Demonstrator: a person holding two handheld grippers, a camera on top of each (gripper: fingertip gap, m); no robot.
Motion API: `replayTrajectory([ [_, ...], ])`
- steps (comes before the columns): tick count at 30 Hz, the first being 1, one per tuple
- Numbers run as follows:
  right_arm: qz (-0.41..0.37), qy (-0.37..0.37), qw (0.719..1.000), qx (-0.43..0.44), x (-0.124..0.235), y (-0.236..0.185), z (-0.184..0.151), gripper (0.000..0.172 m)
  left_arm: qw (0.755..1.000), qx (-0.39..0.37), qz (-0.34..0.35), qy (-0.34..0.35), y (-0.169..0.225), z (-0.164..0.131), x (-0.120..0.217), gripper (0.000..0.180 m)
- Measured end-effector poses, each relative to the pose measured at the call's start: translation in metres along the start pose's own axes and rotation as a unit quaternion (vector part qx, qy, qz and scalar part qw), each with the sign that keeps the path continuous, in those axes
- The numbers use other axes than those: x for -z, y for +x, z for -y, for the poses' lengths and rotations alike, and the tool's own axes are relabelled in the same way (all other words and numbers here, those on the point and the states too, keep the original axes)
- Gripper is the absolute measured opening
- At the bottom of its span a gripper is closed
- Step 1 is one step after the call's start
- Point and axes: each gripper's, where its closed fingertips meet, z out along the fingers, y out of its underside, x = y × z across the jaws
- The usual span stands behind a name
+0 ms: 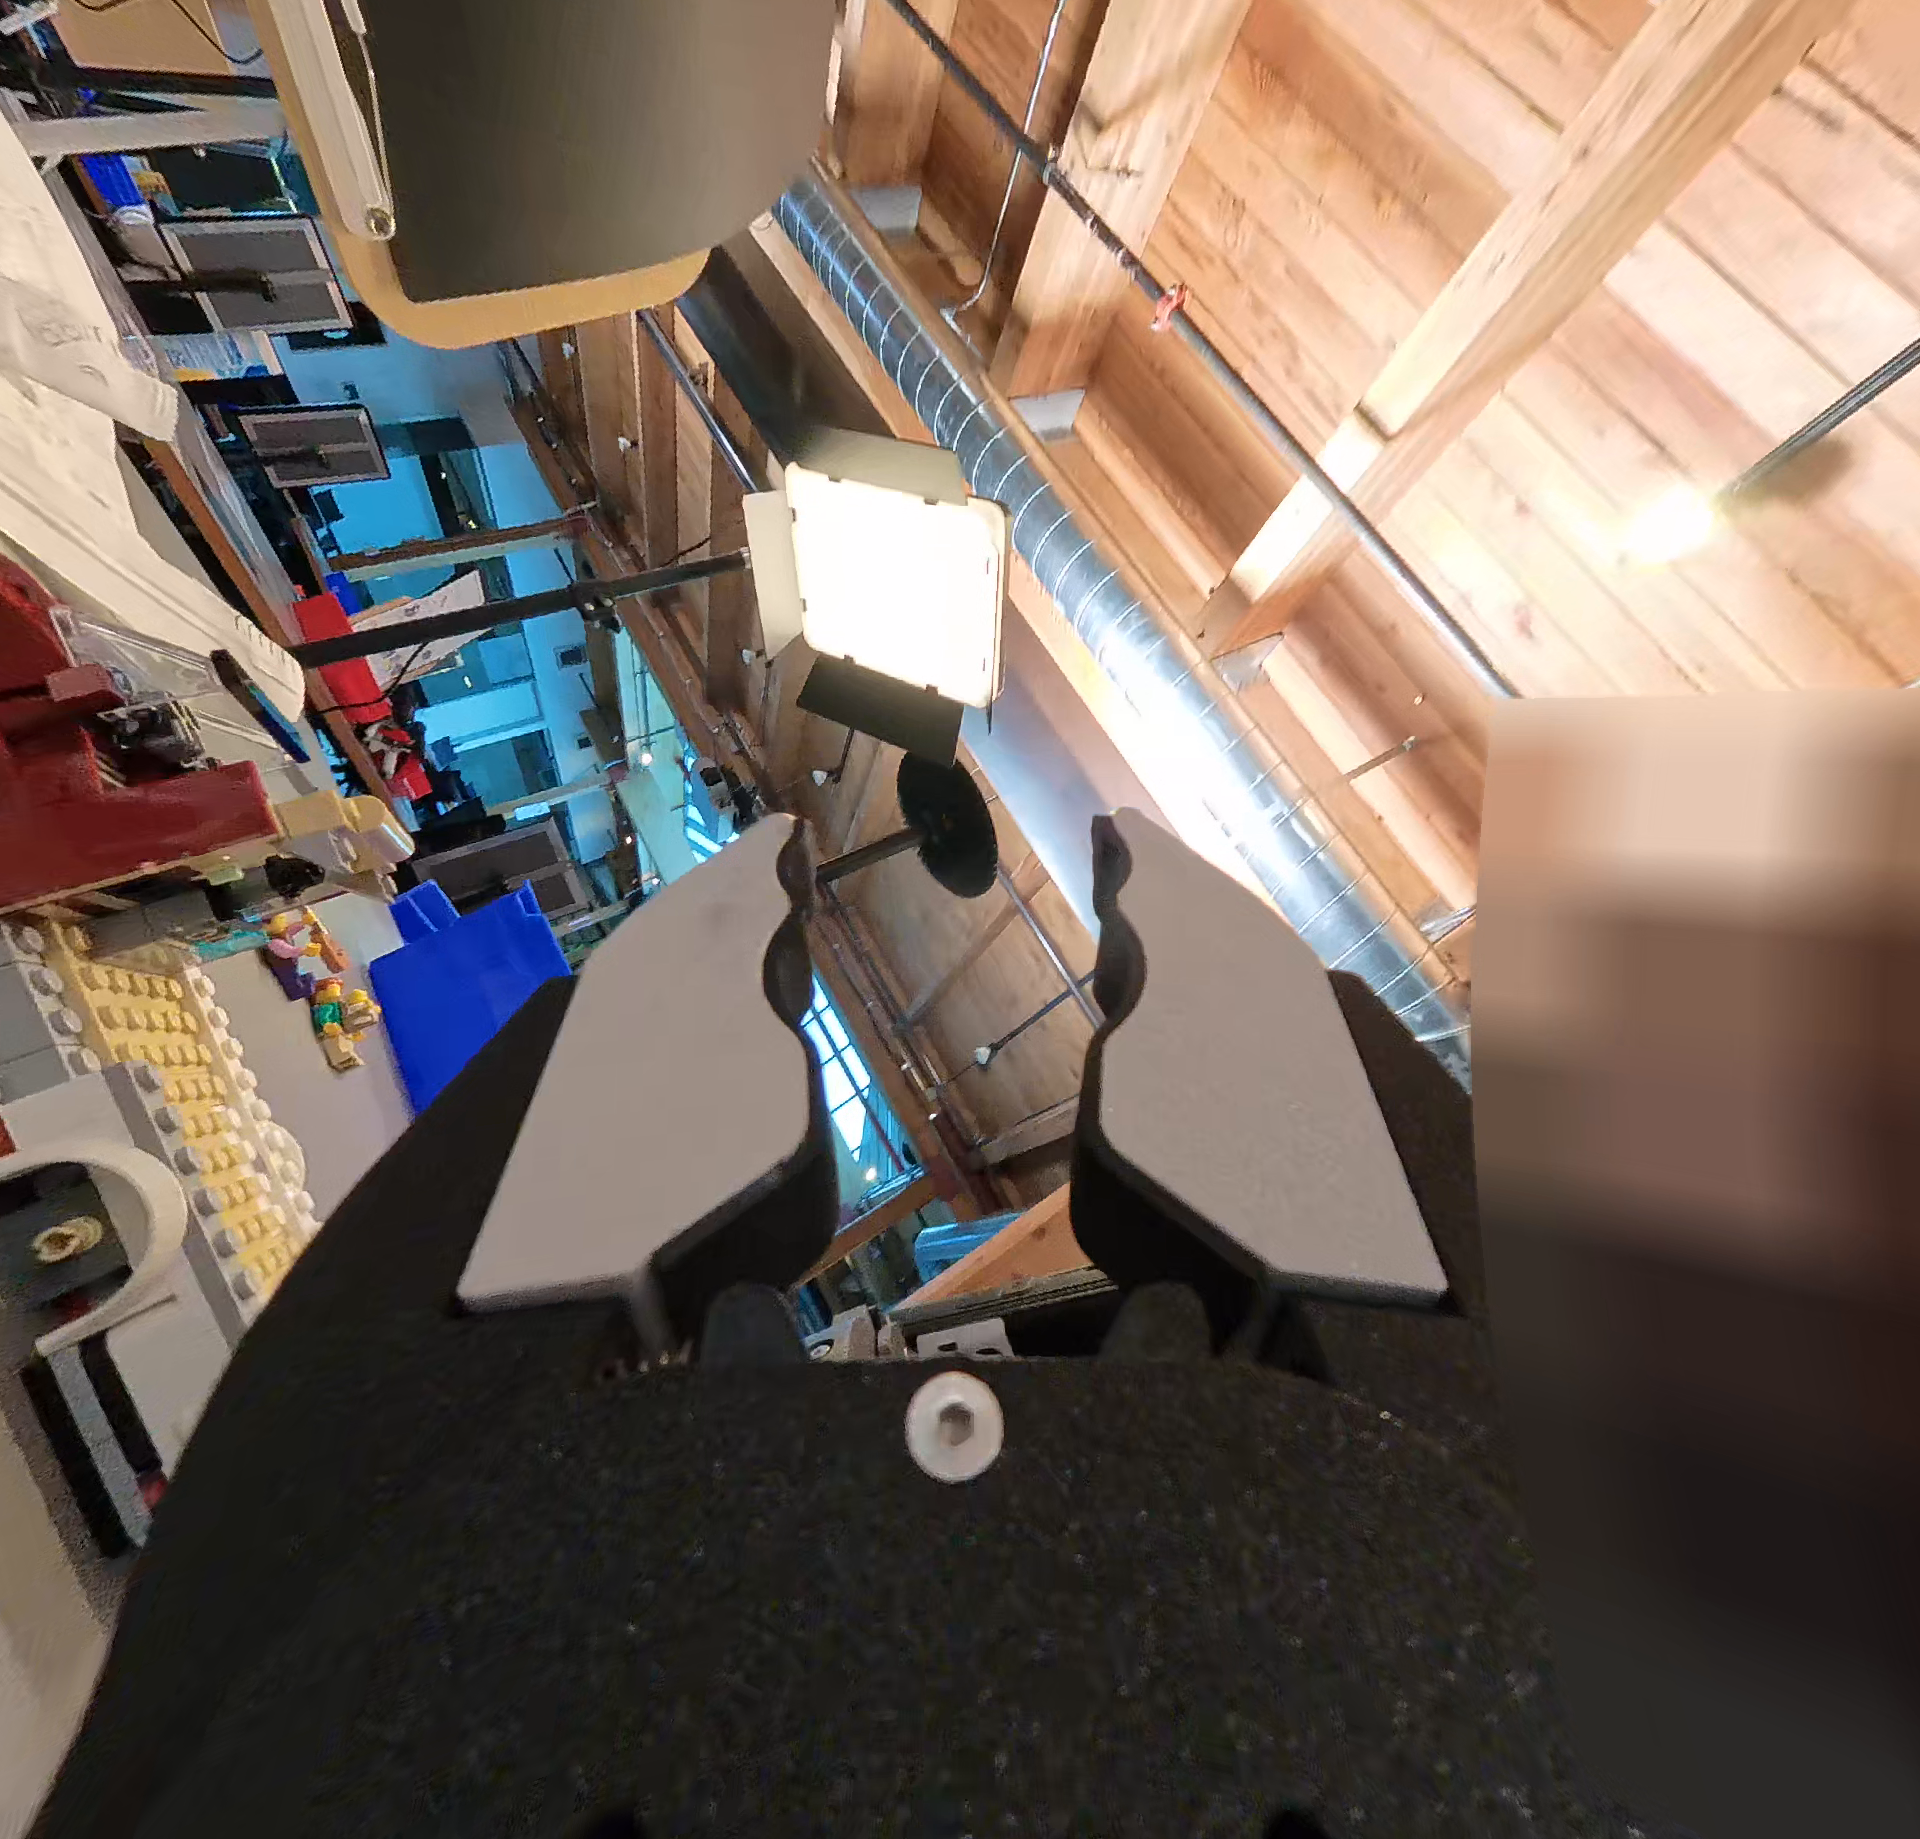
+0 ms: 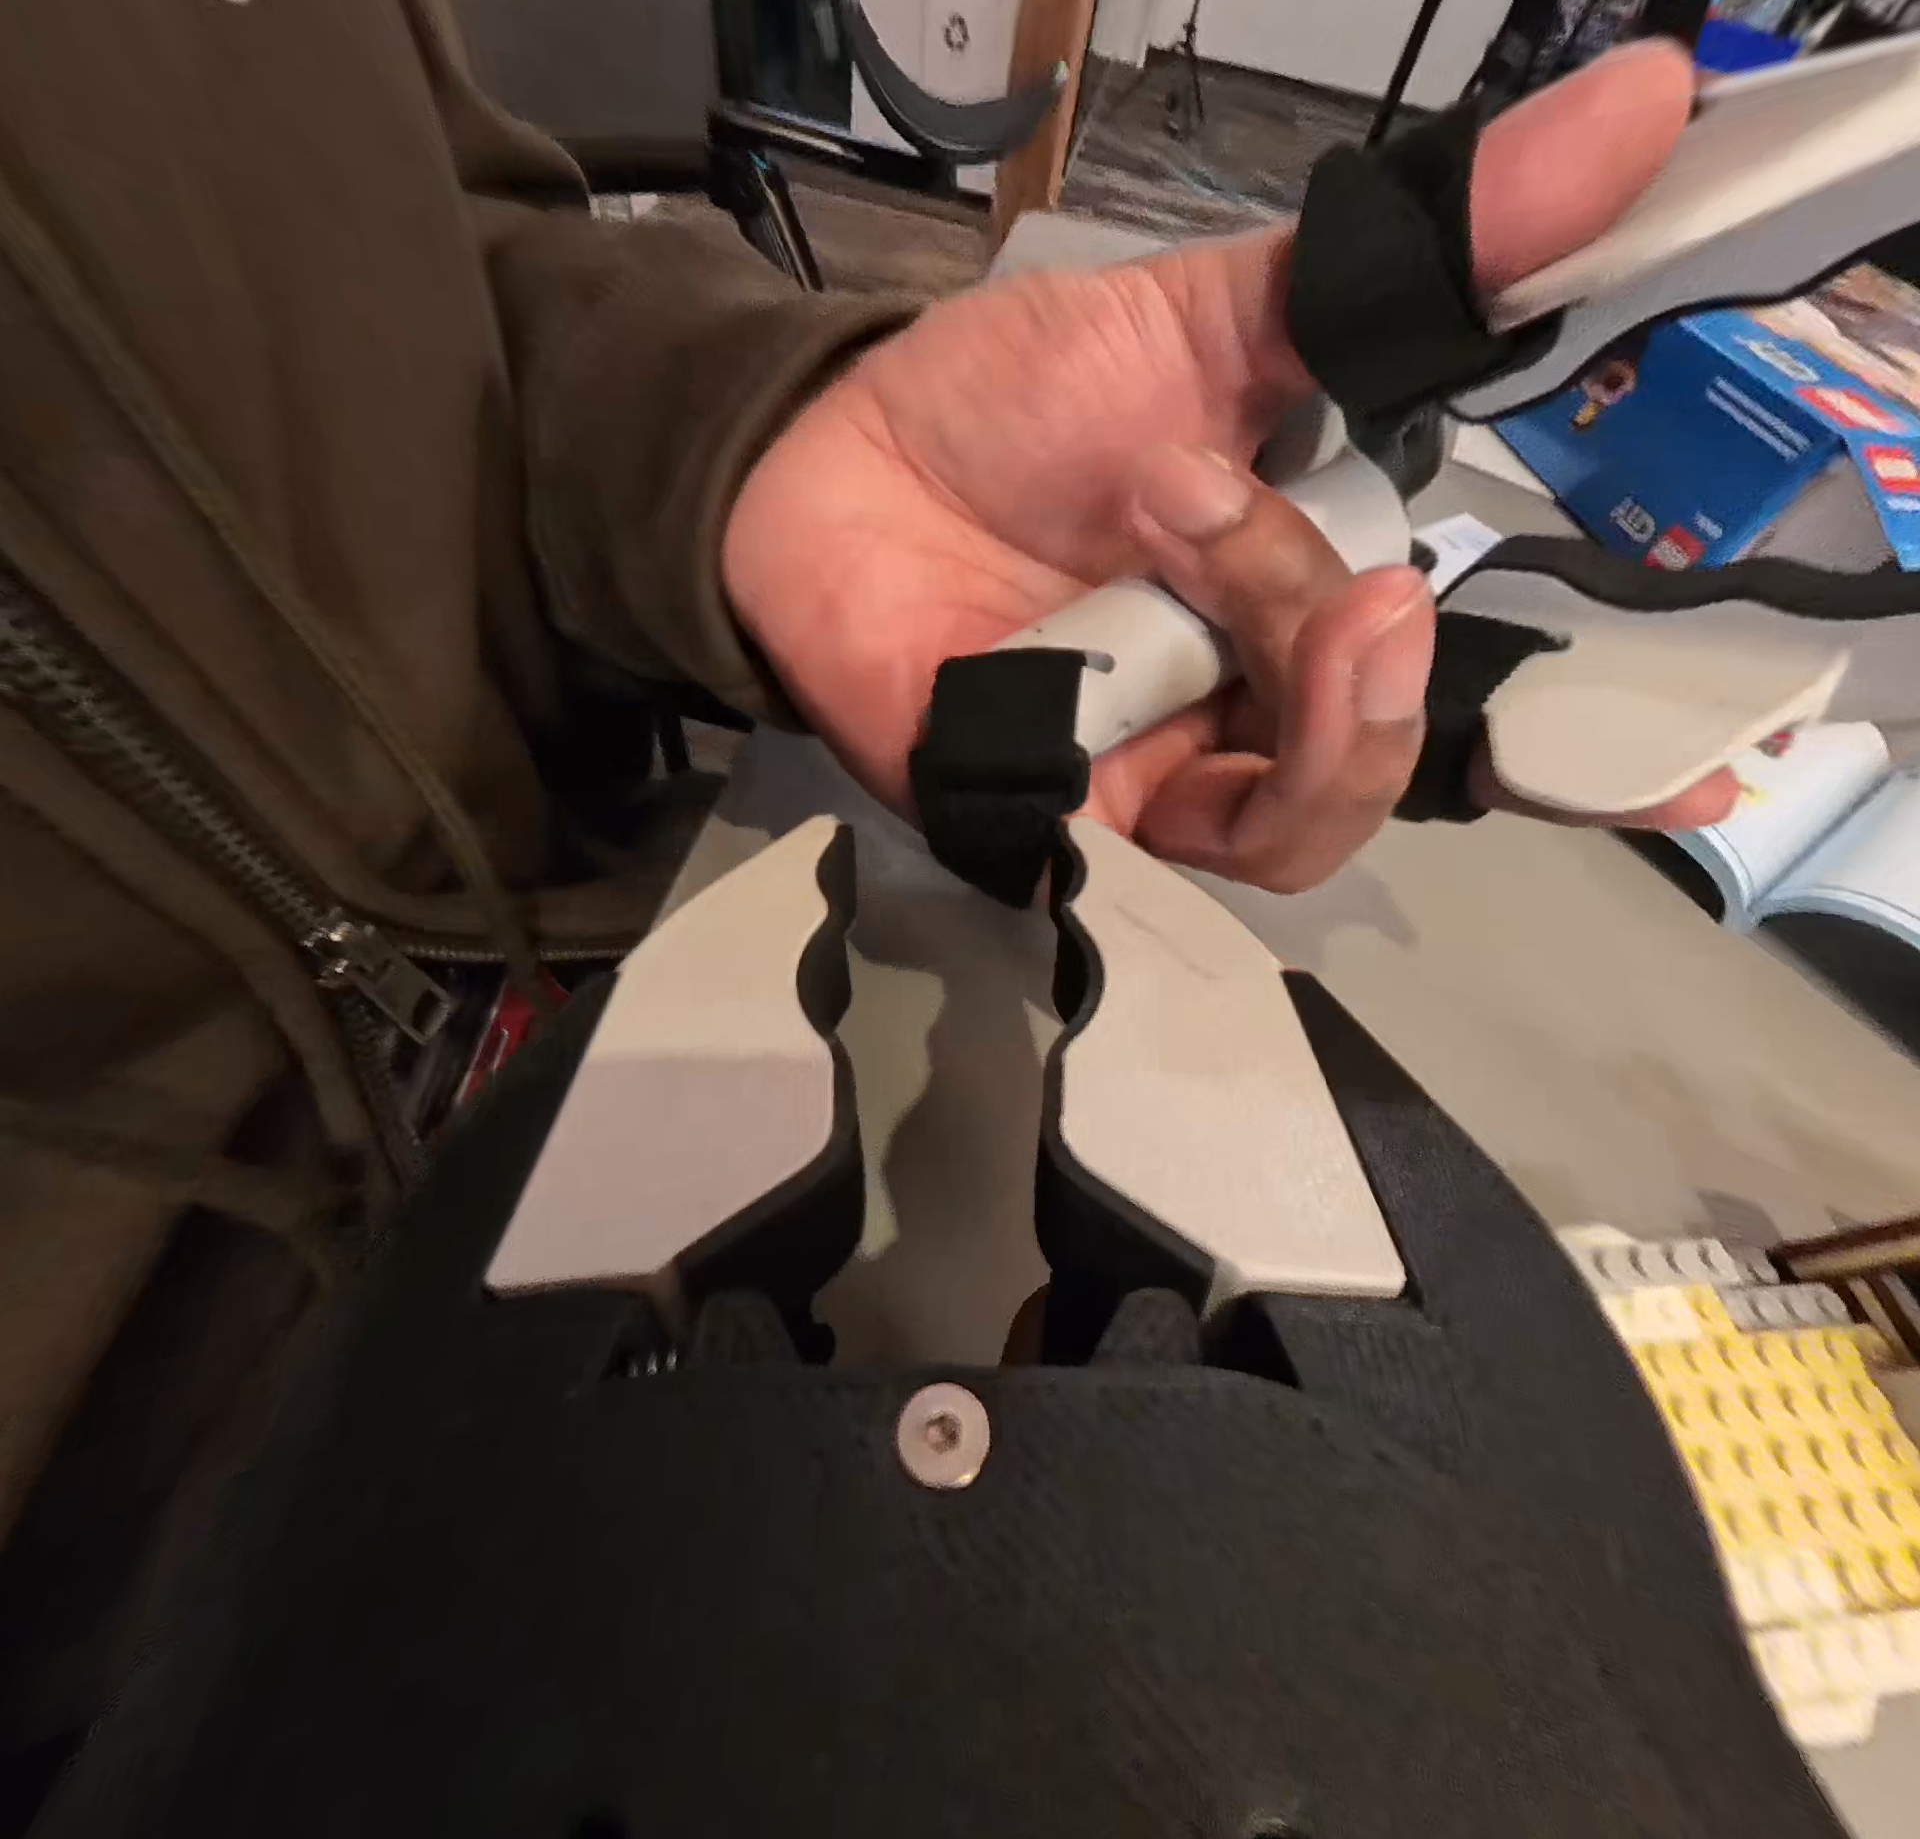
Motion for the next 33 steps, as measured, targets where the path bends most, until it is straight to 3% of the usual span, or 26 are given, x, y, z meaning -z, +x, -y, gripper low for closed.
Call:
replayTrajectory([
  [4,0.028,0.018,0.999,-0.009,0.0,-0.01,0.007,0.038,0.999,0.023,-0.02,0.012,0.008,0.002,0.008,0.052],
  [9,0.086,0.037,0.995,-0.019,0.006,-0.032,0.016,0.036,0.992,0.073,-0.099,-0.008,0.027,-0.009,0.014,0.053],
  [13,0.117,0.034,0.992,-0.019,0.01,-0.042,0.015,0.026,0.981,0.078,-0.176,-0.031,0.049,-0.023,0.018,0.069],
  [17,0.135,0.046,0.989,-0.027,0.01,-0.045,0.018,0.005,0.957,0.125,-0.256,-0.058,0.067,-0.033,0.021,0.092],
  [20,0.148,0.053,0.987,-0.04,0.012,-0.046,0.019,0.004,0.945,0.144,-0.289,-0.058,0.071,-0.032,0.022,0.108],
  [22,0.154,0.056,0.985,-0.055,0.013,-0.045,0.018,0.004,0.944,0.146,-0.29,-0.052,0.069,-0.03,0.021,0.109],
  [23,0.156,0.053,0.984,-0.064,0.013,-0.043,0.016,0.004,0.948,0.136,-0.284,-0.048,0.067,-0.029,0.021,0.096],
  [25,0.139,0.047,0.986,-0.081,0.015,-0.034,0.013,0.004,0.963,0.078,-0.258,0.014,0.061,-0.013,0.025,0.047],
  [26,0.122,0.039,0.988,-0.09,0.016,-0.026,0.009,0.004,0.972,0.043,-0.225,0.043,0.054,-0.005,0.026,0.037],
  [28,0.096,0.018,0.99,-0.101,0.013,-0.016,0.002,0.004,0.98,-0.005,-0.192,0.051,0.049,0.0,0.025,0.038],
  [30,0.075,-0.007,0.992,-0.106,0.009,-0.009,-0.005,0.005,0.981,-0.077,-0.171,0.043,0.051,-0.003,0.021,0.051],
  [33,0.064,-0.031,0.991,-0.111,0.007,-0.003,-0.013,0.005,0.971,-0.129,-0.203,0.004,0.064,-0.016,0.016,0.069],
])
